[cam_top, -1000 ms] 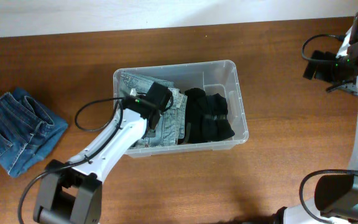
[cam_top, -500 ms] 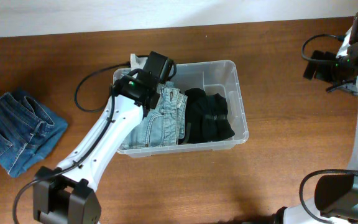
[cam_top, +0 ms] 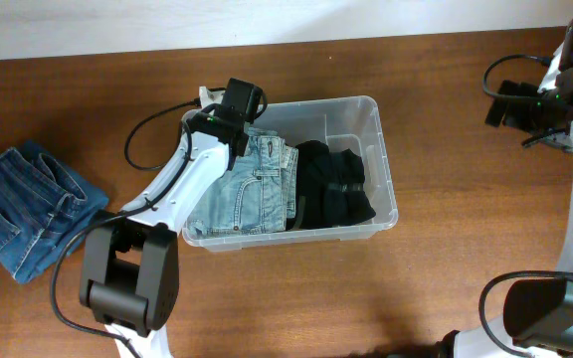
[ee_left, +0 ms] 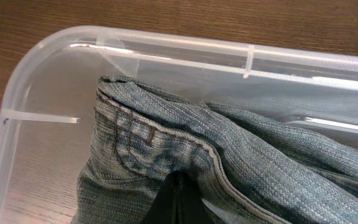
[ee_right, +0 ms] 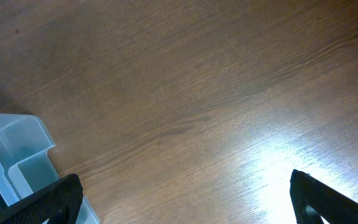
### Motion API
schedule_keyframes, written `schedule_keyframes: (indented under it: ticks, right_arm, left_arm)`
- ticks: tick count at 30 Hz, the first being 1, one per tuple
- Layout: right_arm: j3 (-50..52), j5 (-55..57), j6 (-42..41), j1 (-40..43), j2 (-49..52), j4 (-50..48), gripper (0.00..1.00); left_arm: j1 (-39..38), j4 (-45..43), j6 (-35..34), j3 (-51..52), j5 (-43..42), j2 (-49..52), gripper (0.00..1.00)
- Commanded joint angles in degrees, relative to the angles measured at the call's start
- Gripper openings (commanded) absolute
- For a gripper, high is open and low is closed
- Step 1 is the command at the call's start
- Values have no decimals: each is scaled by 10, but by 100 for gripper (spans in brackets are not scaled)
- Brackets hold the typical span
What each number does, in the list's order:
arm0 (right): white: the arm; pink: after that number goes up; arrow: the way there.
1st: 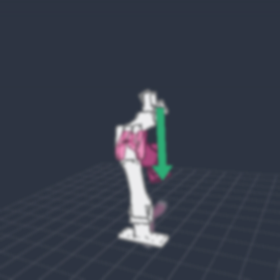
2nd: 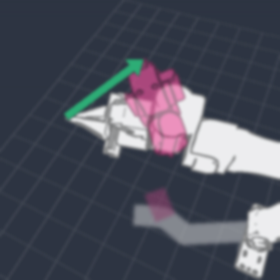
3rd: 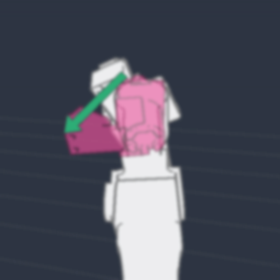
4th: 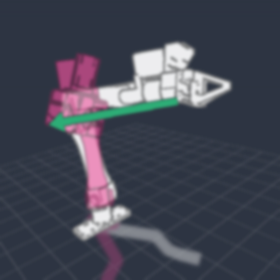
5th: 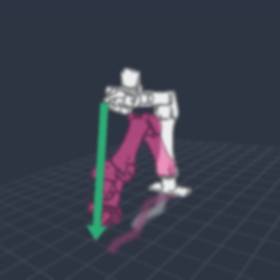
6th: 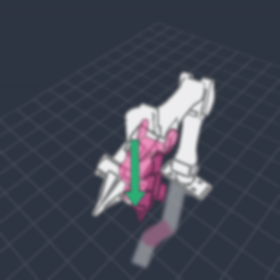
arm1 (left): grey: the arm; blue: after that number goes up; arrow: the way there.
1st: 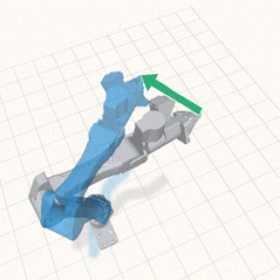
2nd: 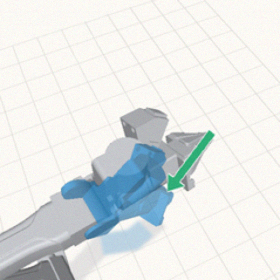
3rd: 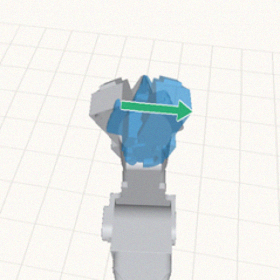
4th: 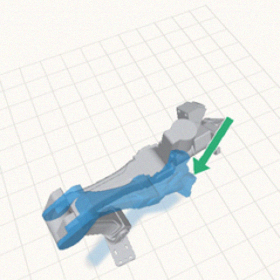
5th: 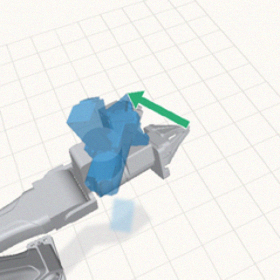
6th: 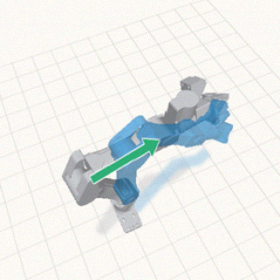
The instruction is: Pack container
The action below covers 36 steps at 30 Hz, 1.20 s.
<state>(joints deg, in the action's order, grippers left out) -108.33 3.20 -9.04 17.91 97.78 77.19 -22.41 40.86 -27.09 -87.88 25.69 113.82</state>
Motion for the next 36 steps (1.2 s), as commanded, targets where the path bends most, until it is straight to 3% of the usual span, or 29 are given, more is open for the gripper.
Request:
schedule_keyframes:
  ticks: [1, 9, 14, 16, 17, 19, 24, 30, 36]
  right_arm:
    - [-5, 5, -4, 1, 0, 0, 99]
    - [-5, 5, -4, 1, 0, 0, 99]
    - [-5, 5, -4, 1, 0, 0, 99]
    - [-5, 5, -4, 1, 0, 0, 99]
    - [-5, 5, -4, 1, 0, 0, 99]
    - [-5, 5, -4, 1, 0, 0, 99]
    - [-5, 5, -4, 1, 0, 0, 99]
    - [-5, 5, -4, 1, 0, 0, 99]
    - [-5, 5, -4, 1, 0, 0, 99]
  left_arm:
    - [7, 12, 16, -26, -57, -2, 1]
    - [22, 163, 23, -189, -69, -109, 6]
    - [75, 252, 23, -222, -69, -179, 30]
    - [113, 279, 23, -222, -70, -195, 44]
    - [149, 298, 23, -222, -80, -201, 67]
    - [202, 322, 23, -221, -107, -202, 98]
    - [347, 337, 90, -199, -216, -196, 99]
    - [480, 322, 97, -125, -219, -180, 99]
    - [569, 242, 96, 16, -219, -178, 100]
